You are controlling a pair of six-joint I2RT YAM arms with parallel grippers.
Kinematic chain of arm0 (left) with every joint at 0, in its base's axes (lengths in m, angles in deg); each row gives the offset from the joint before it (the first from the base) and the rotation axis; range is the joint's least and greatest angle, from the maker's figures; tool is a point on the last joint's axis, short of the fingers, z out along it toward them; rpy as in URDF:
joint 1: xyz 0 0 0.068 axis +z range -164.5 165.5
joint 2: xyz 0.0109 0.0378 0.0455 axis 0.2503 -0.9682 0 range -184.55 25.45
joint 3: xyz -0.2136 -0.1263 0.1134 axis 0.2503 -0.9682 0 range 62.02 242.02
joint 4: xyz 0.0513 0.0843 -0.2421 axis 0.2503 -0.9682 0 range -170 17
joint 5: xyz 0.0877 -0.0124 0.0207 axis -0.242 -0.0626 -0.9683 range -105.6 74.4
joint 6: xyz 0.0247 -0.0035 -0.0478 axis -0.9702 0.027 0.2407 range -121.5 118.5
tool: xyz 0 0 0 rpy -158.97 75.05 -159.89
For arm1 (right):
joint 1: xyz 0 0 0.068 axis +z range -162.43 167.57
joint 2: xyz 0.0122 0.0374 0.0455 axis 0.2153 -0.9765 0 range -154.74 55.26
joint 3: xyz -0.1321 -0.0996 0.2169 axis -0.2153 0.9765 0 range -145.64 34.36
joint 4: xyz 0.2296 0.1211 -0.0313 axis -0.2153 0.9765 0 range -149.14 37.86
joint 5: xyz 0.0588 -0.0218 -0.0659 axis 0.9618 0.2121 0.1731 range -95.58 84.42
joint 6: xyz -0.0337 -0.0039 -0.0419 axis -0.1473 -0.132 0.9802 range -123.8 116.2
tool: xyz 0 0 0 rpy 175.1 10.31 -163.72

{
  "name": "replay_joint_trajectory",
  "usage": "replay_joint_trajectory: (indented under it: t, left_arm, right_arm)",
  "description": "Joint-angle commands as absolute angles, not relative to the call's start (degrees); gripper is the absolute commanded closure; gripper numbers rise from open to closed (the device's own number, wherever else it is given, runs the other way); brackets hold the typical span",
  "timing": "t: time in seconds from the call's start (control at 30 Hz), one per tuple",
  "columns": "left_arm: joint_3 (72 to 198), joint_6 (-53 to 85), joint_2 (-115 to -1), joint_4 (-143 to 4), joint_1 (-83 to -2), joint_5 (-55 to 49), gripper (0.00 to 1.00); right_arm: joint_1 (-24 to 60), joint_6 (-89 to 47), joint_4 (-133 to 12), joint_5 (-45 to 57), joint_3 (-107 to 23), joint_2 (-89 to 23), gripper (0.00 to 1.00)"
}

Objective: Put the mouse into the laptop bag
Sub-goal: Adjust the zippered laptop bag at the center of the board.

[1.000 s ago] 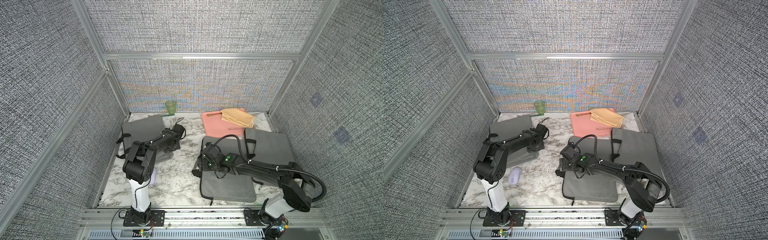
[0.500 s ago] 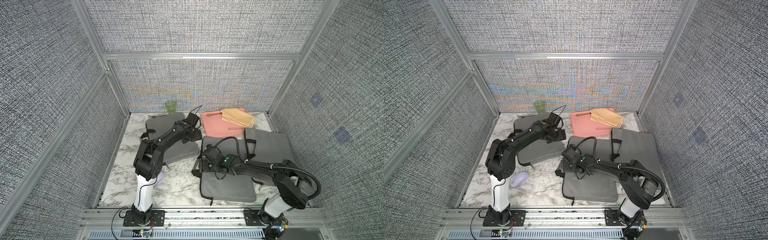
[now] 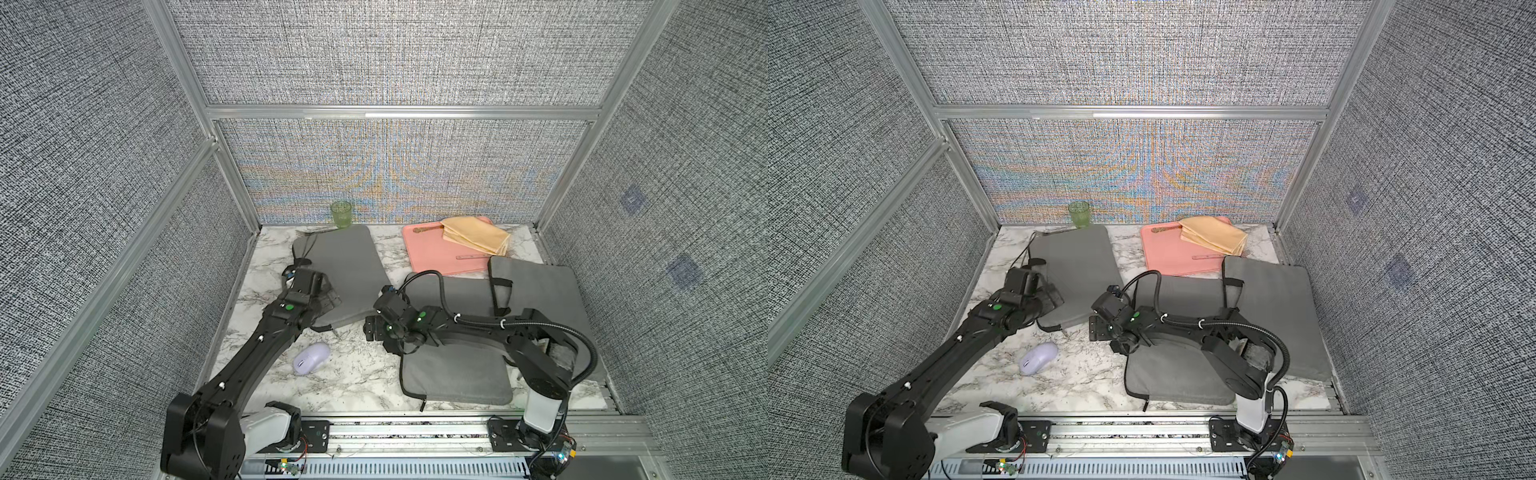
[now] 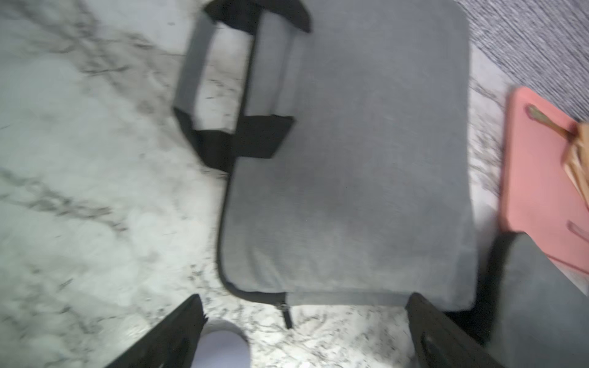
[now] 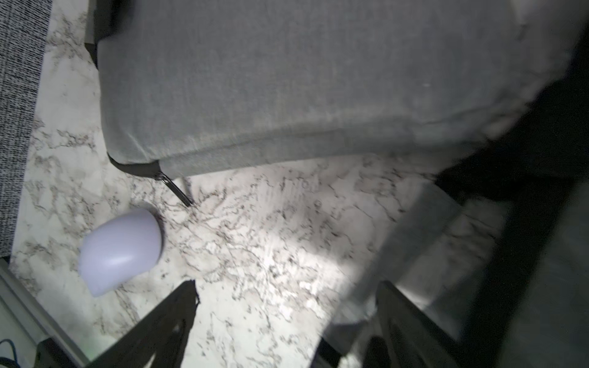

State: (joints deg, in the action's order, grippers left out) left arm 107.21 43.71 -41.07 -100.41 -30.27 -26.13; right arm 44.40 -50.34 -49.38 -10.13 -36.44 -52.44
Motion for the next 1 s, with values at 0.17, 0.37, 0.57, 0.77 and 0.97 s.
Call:
replay_joint_trajectory:
  t: [0.17,0.37,0.57,0.77,0.97]
  left_arm:
    - [104.2,41.7,-52.0,-84.8,-20.3,-13.0,0.00]
    - [108.2,41.4,-62.8,-81.1,-19.1,-8.0,0.33]
    - [111.2,42.6,-70.9,-80.6,-19.1,-1.4,1.00]
    - [101.4,48.5,-63.8,-75.2,-21.2,1.1,1.00]
    - [93.2,53.6,-48.8,-75.0,-30.4,-4.0,1.00]
  right_arm:
    - [41.1,-57.0,-57.0,-7.3,-43.2,-63.3,0.08]
    - [37.7,-56.4,-55.5,-5.9,-48.8,-69.0,0.09]
    - [34.2,-55.6,-54.4,-3.8,-51.6,-71.9,0.11]
    - [31.5,-53.3,-52.8,-2.3,-52.9,-72.7,0.11]
    - [30.3,-50.1,-50.8,-2.6,-54.1,-72.5,0.11]
